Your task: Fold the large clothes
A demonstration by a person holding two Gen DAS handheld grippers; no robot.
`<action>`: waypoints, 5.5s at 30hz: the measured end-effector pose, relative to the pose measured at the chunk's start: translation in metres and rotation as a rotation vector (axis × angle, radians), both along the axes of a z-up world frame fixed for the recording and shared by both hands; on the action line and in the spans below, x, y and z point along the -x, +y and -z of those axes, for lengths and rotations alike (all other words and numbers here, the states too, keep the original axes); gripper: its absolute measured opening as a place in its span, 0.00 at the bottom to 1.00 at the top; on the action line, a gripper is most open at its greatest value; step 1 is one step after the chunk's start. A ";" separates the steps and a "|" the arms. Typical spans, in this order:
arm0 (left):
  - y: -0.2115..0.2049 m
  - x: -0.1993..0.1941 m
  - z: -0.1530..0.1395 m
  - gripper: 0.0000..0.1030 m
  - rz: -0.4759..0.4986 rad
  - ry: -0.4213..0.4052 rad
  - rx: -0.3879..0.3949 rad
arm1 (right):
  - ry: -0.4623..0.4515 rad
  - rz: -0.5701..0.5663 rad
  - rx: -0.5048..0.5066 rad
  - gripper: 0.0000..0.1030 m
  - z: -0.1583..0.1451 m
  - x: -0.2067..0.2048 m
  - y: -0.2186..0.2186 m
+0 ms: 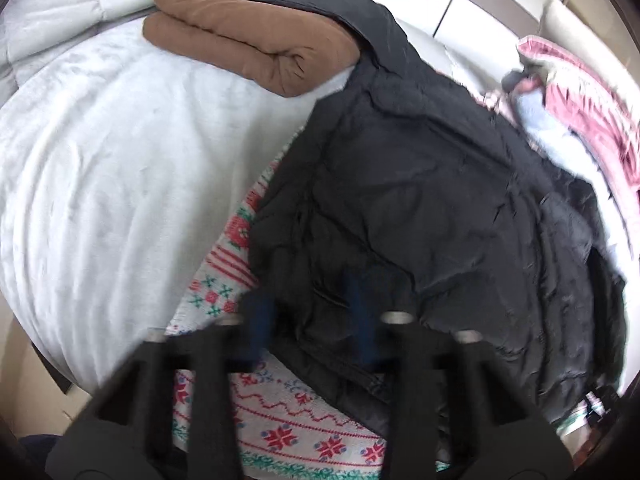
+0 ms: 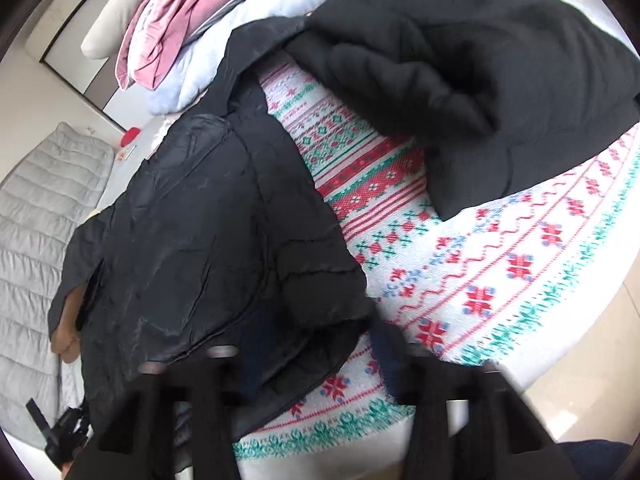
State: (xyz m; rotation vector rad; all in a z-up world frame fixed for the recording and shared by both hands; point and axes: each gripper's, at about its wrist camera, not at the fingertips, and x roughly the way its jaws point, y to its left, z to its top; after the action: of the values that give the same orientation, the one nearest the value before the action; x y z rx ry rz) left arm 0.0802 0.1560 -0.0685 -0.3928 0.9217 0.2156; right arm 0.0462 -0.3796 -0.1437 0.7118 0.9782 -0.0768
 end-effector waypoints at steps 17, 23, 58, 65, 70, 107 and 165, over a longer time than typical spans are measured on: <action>0.006 0.054 -0.043 0.31 -0.038 -0.095 0.031 | -0.085 0.008 0.206 0.34 -0.049 0.017 -0.006; 0.007 0.041 -0.082 0.50 -0.079 -0.169 0.011 | -0.285 0.061 0.153 0.68 -0.106 0.020 -0.032; -0.050 -0.210 -0.049 0.80 0.055 0.006 -0.103 | -0.282 0.438 0.024 0.08 -0.049 -0.237 -0.190; -0.032 -0.205 -0.052 0.80 0.026 0.000 -0.049 | -0.426 0.307 0.159 0.08 -0.103 -0.241 -0.145; -0.021 -0.204 -0.054 0.80 0.030 -0.004 -0.075 | -0.301 0.352 0.097 0.07 -0.063 -0.251 -0.142; 0.023 -0.207 -0.055 0.80 -0.047 0.004 0.035 | -0.290 -0.680 0.325 0.61 -0.077 -0.362 0.252; 0.091 -0.274 -0.202 0.05 -0.214 -0.394 -0.138 | -0.131 -0.218 -0.436 0.88 -0.050 -0.230 0.046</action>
State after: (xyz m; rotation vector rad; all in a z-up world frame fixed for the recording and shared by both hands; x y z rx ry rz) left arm 0.3541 0.2474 0.1337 -0.3884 0.4734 0.3808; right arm 0.2765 -0.3336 -0.0933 0.9895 0.9495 0.3798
